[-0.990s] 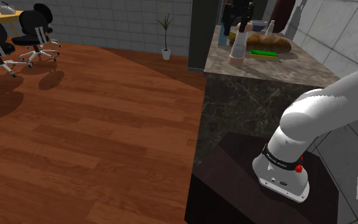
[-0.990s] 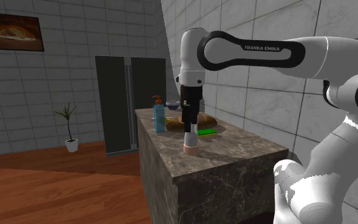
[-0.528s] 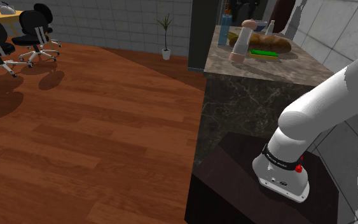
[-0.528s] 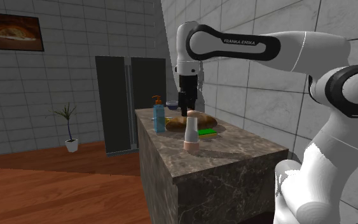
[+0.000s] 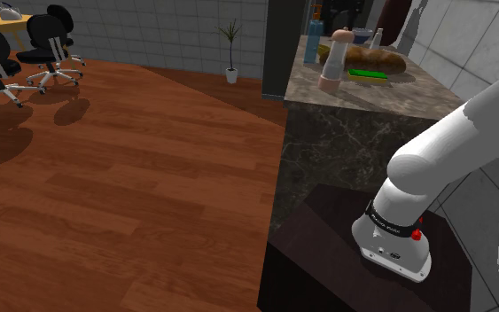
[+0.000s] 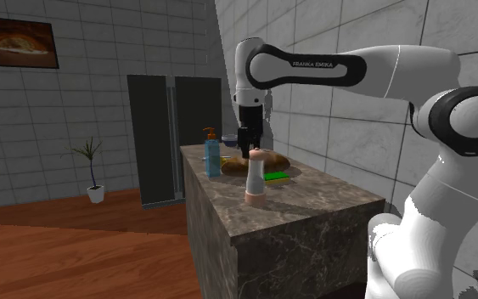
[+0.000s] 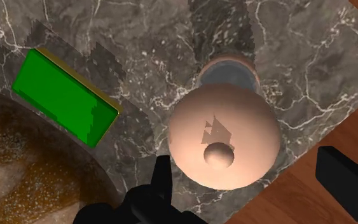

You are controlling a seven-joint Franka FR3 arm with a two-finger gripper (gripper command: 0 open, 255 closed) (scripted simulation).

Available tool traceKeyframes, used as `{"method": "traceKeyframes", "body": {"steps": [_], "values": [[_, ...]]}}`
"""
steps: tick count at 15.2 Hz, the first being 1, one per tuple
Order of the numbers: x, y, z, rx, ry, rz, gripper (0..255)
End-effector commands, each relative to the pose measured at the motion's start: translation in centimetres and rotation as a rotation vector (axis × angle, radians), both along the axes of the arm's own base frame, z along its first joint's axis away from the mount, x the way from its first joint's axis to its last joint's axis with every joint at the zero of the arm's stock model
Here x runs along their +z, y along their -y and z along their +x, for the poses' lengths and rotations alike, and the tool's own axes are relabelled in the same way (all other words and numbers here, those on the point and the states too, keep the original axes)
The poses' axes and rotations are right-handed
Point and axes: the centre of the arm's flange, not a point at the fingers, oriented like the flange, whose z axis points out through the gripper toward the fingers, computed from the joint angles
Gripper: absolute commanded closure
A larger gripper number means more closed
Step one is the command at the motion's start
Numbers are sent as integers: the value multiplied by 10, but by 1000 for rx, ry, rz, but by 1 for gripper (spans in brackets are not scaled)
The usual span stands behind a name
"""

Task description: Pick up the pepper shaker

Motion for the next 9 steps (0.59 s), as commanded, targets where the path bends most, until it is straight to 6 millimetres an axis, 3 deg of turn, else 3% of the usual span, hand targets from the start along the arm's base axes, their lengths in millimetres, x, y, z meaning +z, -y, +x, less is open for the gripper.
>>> {"method": "traceKeyframes", "body": {"steps": [1,3,4,9], "values": [[-13,0,0,0,0,0,0],[-13,0,0,0,0,0,0],[-13,0,1,0,0,0,255],[-13,0,0,0,0,0,255]]}}
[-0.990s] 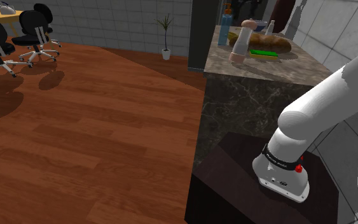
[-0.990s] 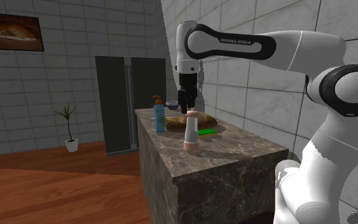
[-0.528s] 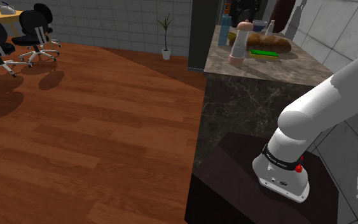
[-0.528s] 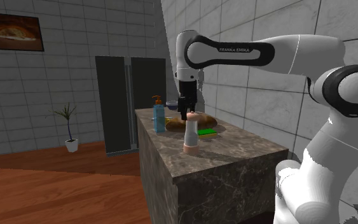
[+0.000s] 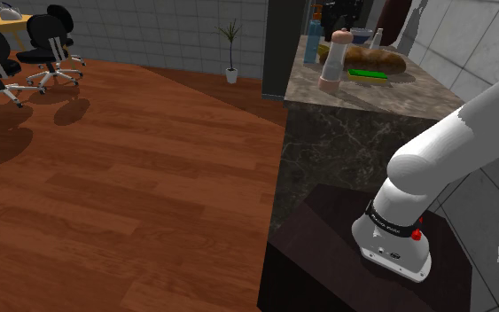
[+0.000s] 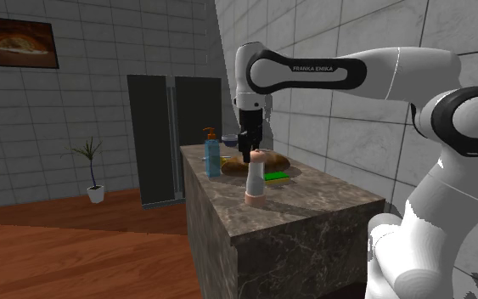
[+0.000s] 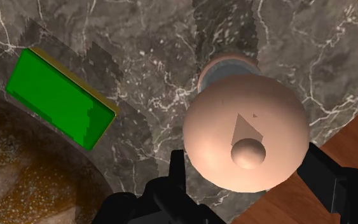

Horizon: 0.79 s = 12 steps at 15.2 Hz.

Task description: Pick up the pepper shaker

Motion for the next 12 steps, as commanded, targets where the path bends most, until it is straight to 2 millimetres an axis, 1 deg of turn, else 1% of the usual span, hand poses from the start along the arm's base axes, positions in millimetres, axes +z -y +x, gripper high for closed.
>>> {"method": "traceKeyframes", "body": {"steps": [1,4,12], "values": [[-2,0,0,0,-4,2,255],[-2,0,1,0,-4,2,255],[40,0,1,0,-4,2,255]]}}
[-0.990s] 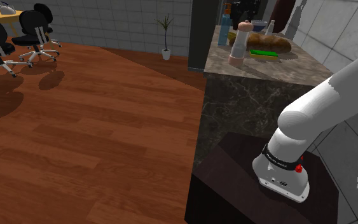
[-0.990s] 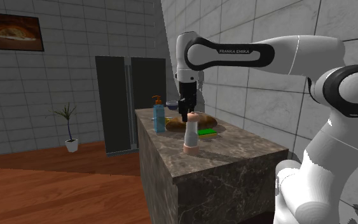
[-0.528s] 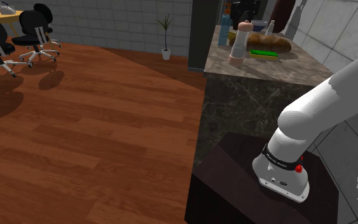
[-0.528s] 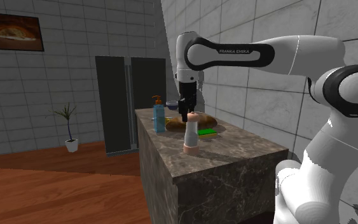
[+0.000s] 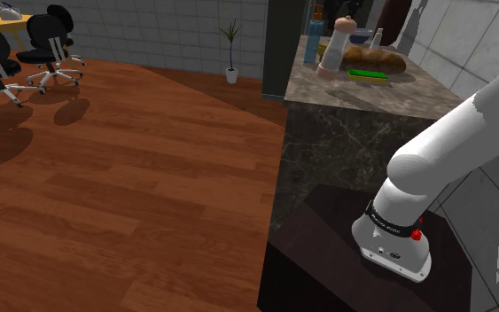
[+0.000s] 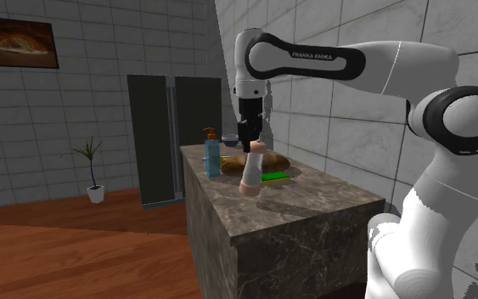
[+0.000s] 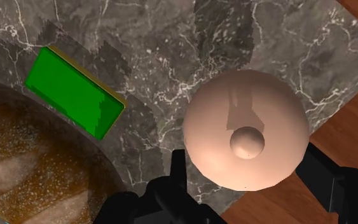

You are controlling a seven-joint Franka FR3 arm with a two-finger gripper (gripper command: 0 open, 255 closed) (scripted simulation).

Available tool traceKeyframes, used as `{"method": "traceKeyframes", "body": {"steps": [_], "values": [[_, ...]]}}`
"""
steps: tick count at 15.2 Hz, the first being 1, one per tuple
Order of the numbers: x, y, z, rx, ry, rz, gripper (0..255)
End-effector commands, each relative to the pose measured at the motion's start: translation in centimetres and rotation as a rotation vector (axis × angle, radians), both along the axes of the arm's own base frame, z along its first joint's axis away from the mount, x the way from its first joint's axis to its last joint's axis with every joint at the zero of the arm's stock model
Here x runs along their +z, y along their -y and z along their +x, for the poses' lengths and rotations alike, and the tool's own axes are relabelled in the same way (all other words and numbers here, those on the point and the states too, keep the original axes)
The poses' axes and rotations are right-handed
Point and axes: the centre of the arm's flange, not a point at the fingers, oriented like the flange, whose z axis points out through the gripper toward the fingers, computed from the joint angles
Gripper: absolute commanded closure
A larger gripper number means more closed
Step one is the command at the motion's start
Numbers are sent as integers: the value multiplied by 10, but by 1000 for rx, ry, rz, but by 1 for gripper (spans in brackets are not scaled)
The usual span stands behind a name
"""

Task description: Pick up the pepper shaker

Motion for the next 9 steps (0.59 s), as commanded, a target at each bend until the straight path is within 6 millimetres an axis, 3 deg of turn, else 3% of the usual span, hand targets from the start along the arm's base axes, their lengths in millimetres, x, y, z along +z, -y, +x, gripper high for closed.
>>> {"method": "traceKeyframes", "body": {"steps": [1,7,9], "values": [[11,0,-1,0,0,0,255],[42,0,-1,0,0,0,255],[43,0,-1,0,0,0,255]]}}
